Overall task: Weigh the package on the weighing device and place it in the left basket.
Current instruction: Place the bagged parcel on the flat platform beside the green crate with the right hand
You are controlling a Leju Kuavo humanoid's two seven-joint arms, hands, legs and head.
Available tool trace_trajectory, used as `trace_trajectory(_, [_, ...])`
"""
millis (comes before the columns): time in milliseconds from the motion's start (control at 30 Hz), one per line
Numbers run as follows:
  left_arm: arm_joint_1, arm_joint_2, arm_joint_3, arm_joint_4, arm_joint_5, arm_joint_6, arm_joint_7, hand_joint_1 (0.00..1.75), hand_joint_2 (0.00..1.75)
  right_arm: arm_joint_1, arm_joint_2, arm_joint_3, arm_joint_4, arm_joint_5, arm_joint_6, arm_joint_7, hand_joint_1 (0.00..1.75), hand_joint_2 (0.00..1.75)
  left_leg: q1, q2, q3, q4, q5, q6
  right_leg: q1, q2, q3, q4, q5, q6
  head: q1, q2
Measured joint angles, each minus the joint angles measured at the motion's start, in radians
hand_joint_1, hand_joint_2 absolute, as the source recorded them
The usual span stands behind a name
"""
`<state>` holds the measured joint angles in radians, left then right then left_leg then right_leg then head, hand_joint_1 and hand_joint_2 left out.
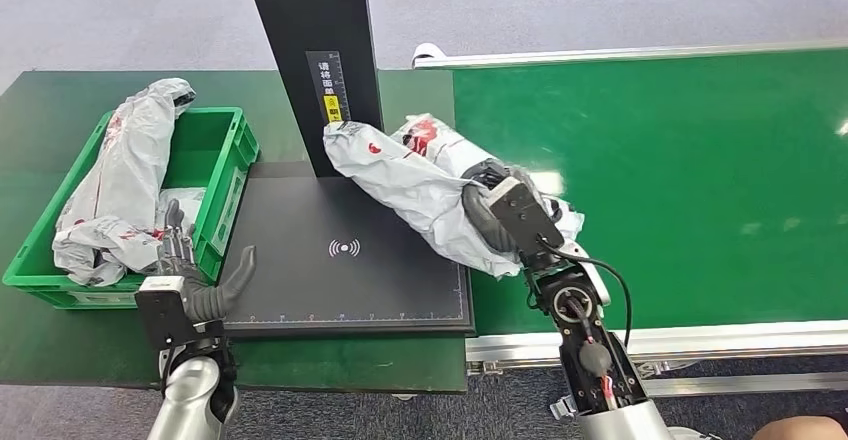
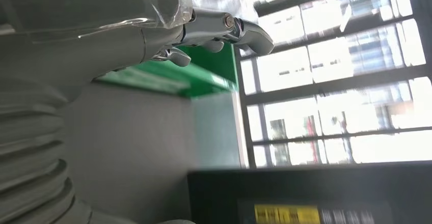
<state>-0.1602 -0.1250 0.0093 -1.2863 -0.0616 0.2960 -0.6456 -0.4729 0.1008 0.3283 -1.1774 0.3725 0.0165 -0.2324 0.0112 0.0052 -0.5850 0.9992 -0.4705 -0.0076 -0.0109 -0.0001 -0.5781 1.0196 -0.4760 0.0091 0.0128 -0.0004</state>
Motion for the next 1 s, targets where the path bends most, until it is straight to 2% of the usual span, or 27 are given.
trace_trajectory(233, [0.0,0.014,0.097,-0.018,-0.002,0.0,0.019,0.0,1.75,-0.066,0.05,0.055,0.231,-0.023,0.003,-0.009,1.75,1.75,0.0,0.0,-0.001,0.0,0.0,0.0,0.0,0.0,-0.001,0.0,0.0,0.0,0.0,0.0])
trace_trajectory(433, [0.0,0.015,0.125,-0.023,-0.013,-0.007,0.025,0.0,1.75,-0.095,0.074,0.075,0.362,-0.032,0.004,-0.009,1.75,1.75,0.0,-0.001,-0.001,0.0,0.0,0.0,0.0,0.0,0.0,0.0,0.0,0.0,0.0,0.0])
trace_trajectory(667, [-0.002,0.014,0.13,-0.023,-0.024,-0.017,0.034,0.0,1.75,-0.113,0.091,0.085,0.436,-0.047,0.016,-0.017,1.75,1.75,0.0,0.0,0.0,0.0,0.0,0.0,0.0,0.0,-0.001,0.0,0.0,0.0,0.0,0.0])
trace_trajectory(1000, [-0.005,0.011,0.137,-0.023,-0.024,-0.021,0.037,0.0,1.75,-0.123,0.101,0.086,0.465,-0.055,0.017,-0.027,1.75,1.75,0.0,0.0,0.0,0.0,0.0,0.0,0.0,0.0,-0.001,0.0,0.0,0.0,0.0,0.0])
